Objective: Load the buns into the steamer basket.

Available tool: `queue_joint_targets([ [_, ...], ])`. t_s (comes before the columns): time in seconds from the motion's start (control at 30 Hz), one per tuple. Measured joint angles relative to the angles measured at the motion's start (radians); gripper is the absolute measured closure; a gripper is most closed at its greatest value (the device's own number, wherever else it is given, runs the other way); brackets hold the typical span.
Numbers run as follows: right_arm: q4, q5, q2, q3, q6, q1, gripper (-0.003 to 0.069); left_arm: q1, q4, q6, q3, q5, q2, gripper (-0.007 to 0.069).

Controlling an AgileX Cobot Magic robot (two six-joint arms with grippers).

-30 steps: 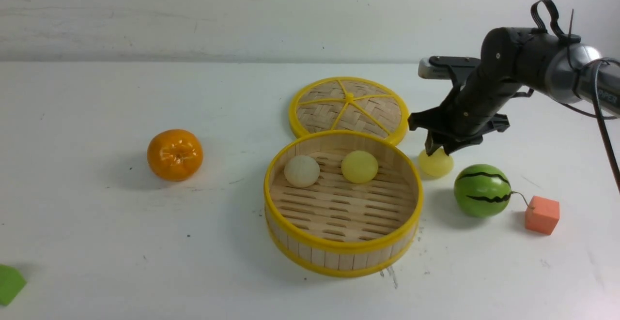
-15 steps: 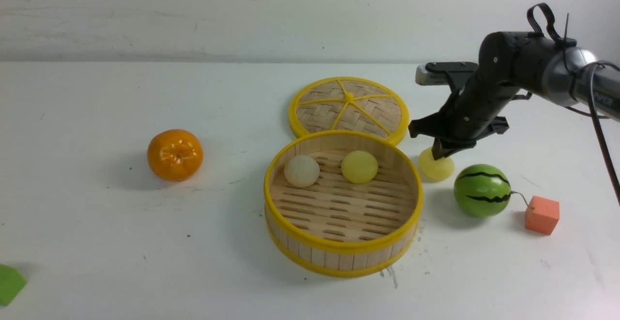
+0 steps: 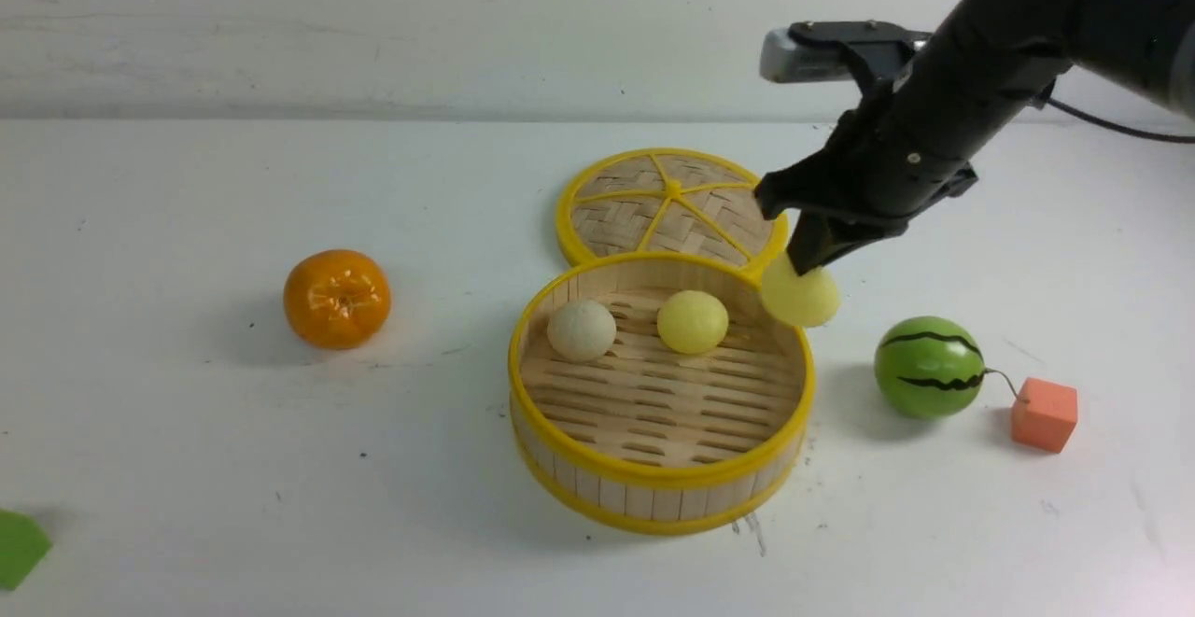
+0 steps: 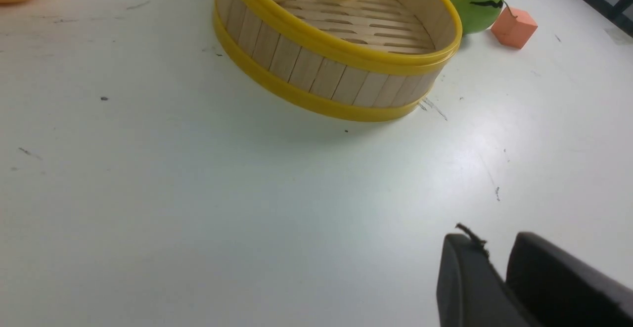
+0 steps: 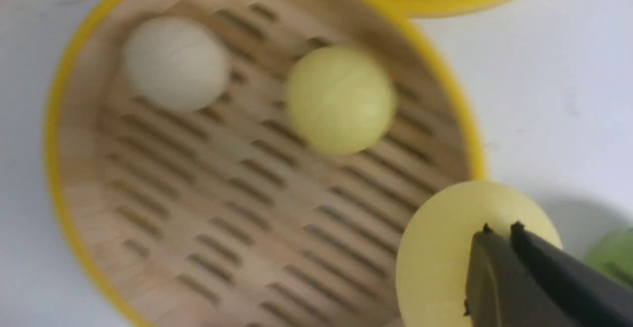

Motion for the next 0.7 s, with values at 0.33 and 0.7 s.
queue_joint_targets([
  [0.33,-0.007,-0.149,0.059,0.114,-0.002,0.136,0.0638,0.0,0.0,0.0,0.0,0.0,0.0,0.0484],
  [0.7,-0.012,-0.106,0.058,0.097,0.038,0.137,0.0302,0.0,0.0,0.0,0.0,0.0,0.0,0.0477],
])
